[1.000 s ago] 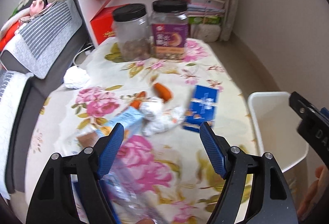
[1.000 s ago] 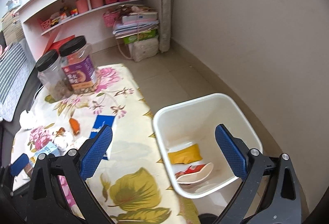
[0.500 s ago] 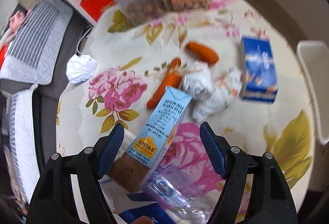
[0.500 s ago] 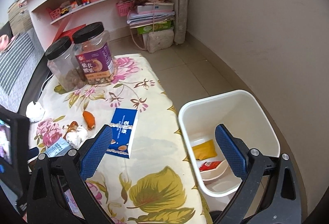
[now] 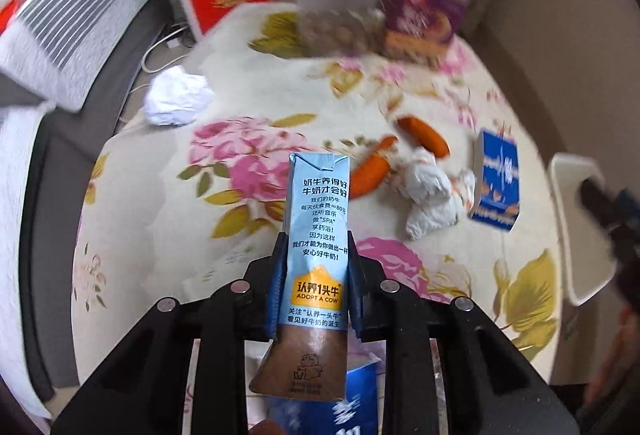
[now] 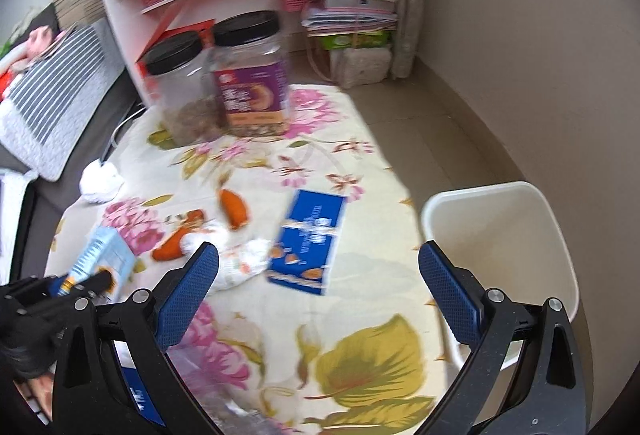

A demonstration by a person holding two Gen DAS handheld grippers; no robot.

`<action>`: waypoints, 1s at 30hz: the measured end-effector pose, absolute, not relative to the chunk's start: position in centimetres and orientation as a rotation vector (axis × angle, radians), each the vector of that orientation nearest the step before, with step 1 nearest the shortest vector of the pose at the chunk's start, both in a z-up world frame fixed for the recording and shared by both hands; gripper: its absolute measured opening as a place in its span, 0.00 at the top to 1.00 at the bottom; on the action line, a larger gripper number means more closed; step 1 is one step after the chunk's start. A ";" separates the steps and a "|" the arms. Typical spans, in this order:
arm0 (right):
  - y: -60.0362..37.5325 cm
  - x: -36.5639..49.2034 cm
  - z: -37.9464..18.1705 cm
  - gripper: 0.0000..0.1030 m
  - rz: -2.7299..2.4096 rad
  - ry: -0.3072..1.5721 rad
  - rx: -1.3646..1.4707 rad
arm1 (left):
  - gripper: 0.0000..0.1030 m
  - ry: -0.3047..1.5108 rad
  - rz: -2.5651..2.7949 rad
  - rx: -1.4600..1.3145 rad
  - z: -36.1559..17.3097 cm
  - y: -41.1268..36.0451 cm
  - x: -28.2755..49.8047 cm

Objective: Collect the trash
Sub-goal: 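Grasp the blue-white milk carton on the table with the left gripper, then grasp the white leaf-pattern paper cup with the right gripper while the left holds the carton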

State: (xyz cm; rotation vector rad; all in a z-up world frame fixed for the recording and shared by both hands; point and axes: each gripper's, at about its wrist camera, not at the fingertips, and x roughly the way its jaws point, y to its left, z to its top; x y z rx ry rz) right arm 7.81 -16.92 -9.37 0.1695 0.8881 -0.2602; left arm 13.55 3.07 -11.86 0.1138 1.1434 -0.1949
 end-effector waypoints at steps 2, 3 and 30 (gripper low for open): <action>-15.3 8.2 -9.6 0.07 -0.229 0.896 0.151 | 0.75 1.117 -0.182 0.072 -10.9 4.7 13.0; -14.5 8.4 -9.8 0.07 -0.211 0.903 0.141 | 0.75 1.104 -0.173 0.051 -10.4 5.7 12.7; 3.1 15.5 -19.2 0.17 -0.003 1.317 0.388 | 0.74 0.986 -0.062 -0.182 -6.0 20.1 10.2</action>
